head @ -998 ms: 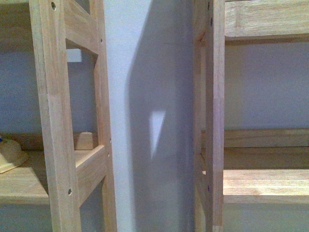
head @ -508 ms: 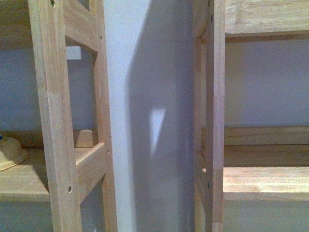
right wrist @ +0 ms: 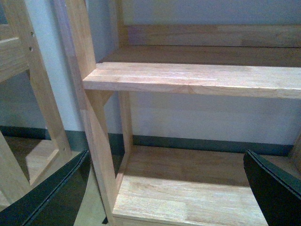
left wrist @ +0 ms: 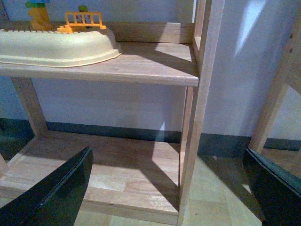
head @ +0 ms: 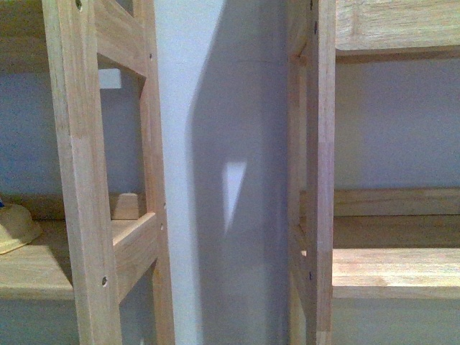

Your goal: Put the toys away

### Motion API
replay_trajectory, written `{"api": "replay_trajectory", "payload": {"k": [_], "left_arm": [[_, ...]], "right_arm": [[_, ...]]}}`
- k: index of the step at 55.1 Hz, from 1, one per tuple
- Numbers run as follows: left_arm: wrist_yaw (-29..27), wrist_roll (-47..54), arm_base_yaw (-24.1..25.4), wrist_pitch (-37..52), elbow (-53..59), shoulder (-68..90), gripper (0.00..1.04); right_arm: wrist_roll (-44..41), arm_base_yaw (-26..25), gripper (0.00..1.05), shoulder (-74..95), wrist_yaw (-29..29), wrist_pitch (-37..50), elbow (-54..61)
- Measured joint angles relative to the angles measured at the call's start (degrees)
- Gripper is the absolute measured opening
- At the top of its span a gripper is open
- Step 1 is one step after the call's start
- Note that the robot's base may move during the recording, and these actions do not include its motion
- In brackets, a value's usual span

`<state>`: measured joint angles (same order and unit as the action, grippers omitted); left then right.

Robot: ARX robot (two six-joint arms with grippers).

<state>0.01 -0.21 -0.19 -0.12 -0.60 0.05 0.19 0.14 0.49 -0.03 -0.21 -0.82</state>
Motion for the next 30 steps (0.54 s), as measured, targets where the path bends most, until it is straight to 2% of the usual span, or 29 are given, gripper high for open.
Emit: {"api": "replay_trajectory", "payload": {"k": [30], "left_arm": [[0.00, -0.02, 0.00, 0.00, 0.00, 0.00, 0.98]], "right_arm": [[0.00, 0.00, 0.98, 0.00, 0.00, 0.00, 0.00]]}}
